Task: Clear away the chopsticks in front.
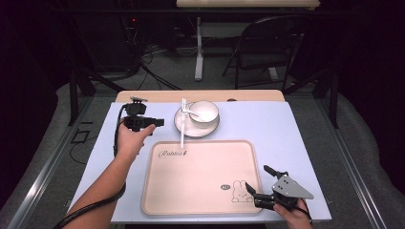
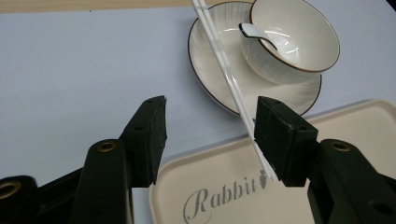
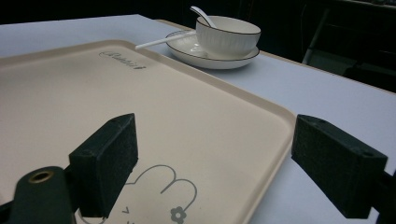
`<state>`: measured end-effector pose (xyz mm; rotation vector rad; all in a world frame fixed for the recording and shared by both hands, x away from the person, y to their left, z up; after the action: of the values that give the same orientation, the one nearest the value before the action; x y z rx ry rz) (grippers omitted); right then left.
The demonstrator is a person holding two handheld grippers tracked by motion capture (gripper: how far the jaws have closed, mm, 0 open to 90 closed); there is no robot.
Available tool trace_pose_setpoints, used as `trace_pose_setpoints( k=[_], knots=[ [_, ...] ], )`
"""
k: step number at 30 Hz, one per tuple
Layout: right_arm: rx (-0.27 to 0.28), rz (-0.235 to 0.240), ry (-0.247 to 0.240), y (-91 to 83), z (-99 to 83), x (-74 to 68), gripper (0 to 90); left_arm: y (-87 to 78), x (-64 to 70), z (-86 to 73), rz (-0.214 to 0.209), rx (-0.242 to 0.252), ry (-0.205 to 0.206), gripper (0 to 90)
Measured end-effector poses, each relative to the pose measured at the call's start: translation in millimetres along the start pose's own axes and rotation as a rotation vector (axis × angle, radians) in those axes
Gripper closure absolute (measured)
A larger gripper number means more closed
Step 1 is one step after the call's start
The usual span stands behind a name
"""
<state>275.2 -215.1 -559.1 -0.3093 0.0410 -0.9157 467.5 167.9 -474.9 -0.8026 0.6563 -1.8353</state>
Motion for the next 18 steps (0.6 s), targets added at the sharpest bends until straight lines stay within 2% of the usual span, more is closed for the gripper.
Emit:
trace_pose_setpoints(
  k=[10, 18],
  knots=[
    [-0.002, 0.005, -0.003, 0.9, -0.3, 0.1, 14.0, 12.9, -4.3, 15.5, -0.003, 0.008, -0.03, 42.0],
    [-0.001, 0.003, 0.0, 0.7, -0.4, 0.5, 14.0, 26.9, -7.0, 22.4, 0.012, 0.003, -0.014, 46.8]
  ],
)
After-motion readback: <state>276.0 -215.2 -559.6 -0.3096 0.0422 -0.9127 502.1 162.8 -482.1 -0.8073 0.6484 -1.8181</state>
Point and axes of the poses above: each handheld gripper's, and its own axes: y roughly forward along the jaws, z roughly out of its top, x roughly to its right, the point moved 5 cm from there along y, roughly forward along the jaws, and after that the axes turned 1 degree about z, right-handed, at the moved point
